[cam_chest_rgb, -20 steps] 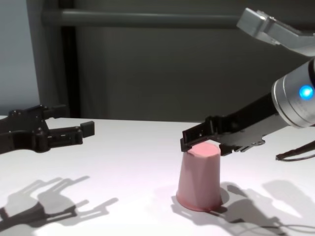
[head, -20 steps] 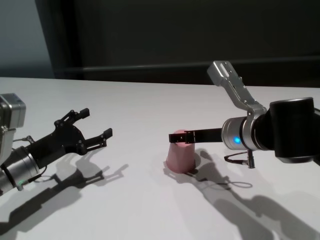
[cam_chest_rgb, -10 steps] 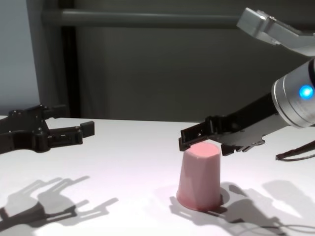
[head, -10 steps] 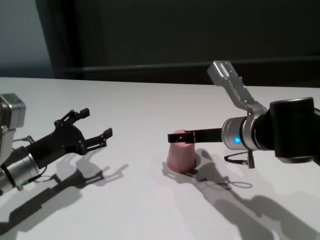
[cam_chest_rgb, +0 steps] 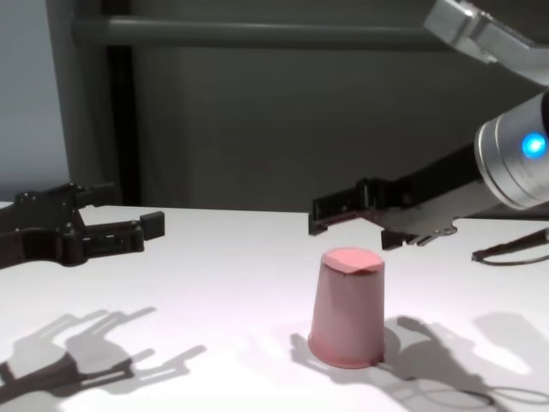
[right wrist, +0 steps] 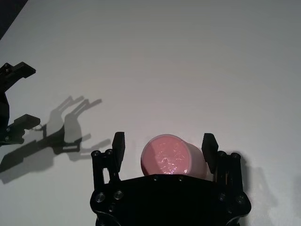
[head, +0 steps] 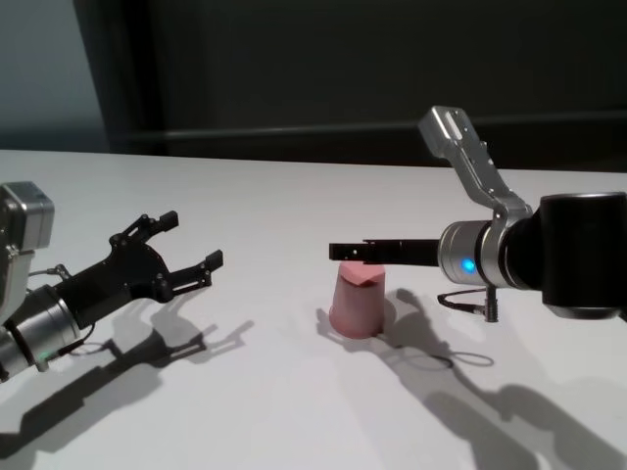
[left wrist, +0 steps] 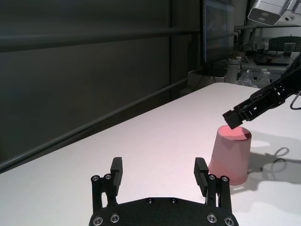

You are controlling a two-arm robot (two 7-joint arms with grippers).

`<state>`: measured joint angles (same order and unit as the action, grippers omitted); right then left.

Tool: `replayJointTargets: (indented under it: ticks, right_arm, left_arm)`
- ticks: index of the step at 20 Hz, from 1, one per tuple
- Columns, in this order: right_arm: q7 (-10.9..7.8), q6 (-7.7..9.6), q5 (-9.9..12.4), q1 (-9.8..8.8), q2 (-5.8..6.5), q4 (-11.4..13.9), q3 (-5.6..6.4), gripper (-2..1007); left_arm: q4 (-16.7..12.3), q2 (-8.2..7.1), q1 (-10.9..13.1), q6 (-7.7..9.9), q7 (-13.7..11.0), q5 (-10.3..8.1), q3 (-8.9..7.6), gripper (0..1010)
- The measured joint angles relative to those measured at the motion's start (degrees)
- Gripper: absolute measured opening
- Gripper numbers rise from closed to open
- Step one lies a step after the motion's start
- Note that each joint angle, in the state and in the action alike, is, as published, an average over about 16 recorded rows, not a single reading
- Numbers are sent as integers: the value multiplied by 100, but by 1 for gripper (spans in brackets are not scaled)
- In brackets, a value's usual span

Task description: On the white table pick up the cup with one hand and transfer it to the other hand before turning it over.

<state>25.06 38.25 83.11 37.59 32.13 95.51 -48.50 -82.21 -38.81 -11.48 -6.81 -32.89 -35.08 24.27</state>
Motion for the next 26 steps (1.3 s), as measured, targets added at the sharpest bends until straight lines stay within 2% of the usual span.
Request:
replayJointTargets:
  ticks: [3, 10, 16, 21, 26]
  right_arm:
    - [-24, -270, 68, -78, 11, 43, 105, 1000]
    - [-61, -1107, 306, -337, 55, 162, 442, 1000]
    - [-29, -1715, 440, -528, 123, 239, 665, 1000]
    - [47, -2129, 385, -646, 215, 291, 766, 1000]
    - [143, -2400, 176, -739, 325, 342, 800, 1000]
  left_arm:
    - [0, 0, 0, 0, 0, 0, 0, 1001]
    - [0, 0, 0, 0, 0, 0, 0, 1001]
    - [0, 0, 0, 0, 0, 0, 0, 1001]
    - [0, 0, 0, 0, 0, 0, 0, 1001]
    - [0, 0, 0, 0, 0, 0, 0, 1001]
